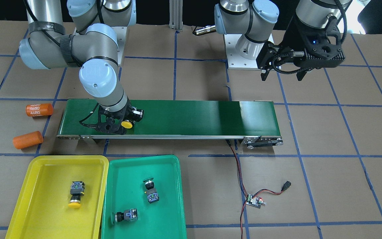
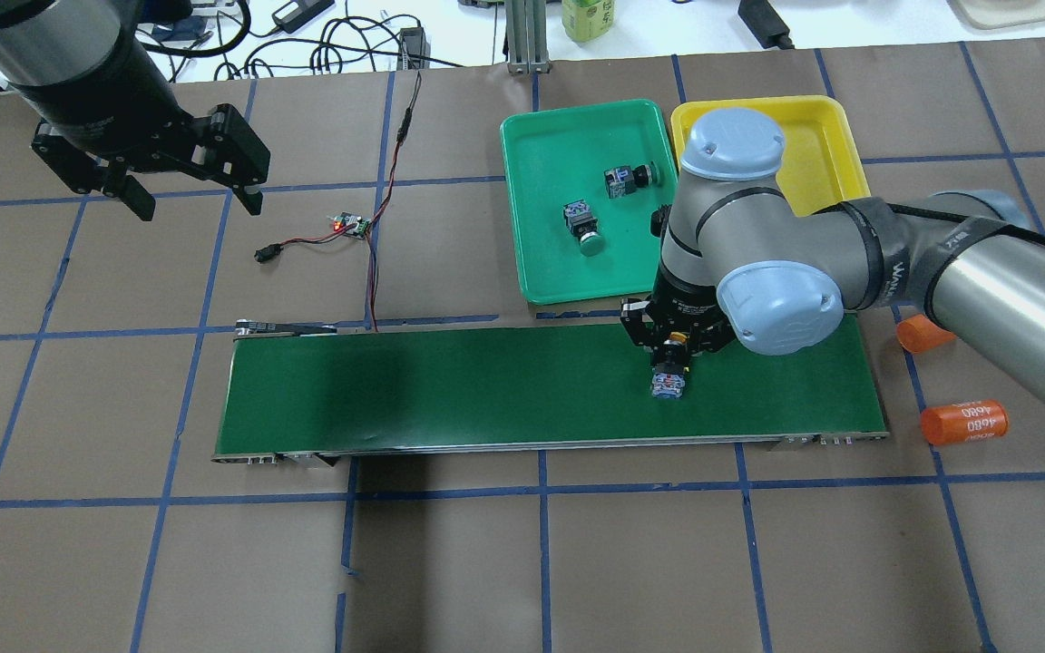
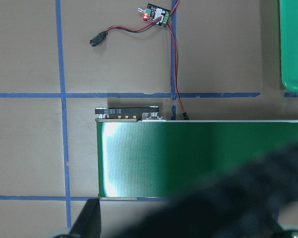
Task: Sort buttons by color to trays
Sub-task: 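Grasp the last yellow-capped button on the belt with the right gripper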
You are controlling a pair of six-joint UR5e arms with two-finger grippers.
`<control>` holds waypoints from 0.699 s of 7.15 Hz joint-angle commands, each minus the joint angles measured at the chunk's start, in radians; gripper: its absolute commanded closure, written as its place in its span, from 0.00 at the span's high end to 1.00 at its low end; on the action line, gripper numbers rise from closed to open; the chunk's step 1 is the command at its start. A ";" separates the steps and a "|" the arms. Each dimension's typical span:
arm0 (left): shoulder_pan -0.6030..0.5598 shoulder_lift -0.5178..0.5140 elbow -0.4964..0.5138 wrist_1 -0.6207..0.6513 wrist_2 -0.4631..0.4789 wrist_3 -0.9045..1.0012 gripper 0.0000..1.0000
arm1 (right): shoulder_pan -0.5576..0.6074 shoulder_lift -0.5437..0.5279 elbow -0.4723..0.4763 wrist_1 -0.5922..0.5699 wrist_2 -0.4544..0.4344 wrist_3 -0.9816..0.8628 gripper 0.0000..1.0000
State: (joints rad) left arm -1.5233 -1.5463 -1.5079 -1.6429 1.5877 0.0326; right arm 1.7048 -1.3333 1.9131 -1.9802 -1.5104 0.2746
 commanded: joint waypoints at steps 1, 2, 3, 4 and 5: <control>0.000 0.000 0.000 0.000 0.000 0.000 1.00 | -0.023 -0.020 -0.064 0.007 -0.004 0.006 0.00; 0.000 0.000 0.000 0.000 0.000 0.000 1.00 | -0.068 -0.014 -0.138 0.033 -0.002 0.002 0.00; 0.000 0.000 0.000 0.000 0.000 0.000 1.00 | -0.118 0.015 -0.214 0.046 -0.008 -0.011 0.00; 0.000 0.000 0.000 0.000 0.000 0.000 1.00 | -0.138 0.099 -0.324 0.037 -0.010 -0.034 0.00; 0.000 0.000 0.000 0.000 0.000 0.000 1.00 | -0.142 0.221 -0.451 0.035 -0.054 -0.064 0.00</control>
State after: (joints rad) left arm -1.5233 -1.5463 -1.5080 -1.6429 1.5877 0.0322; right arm 1.5796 -1.2366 1.6064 -1.9436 -1.5288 0.2428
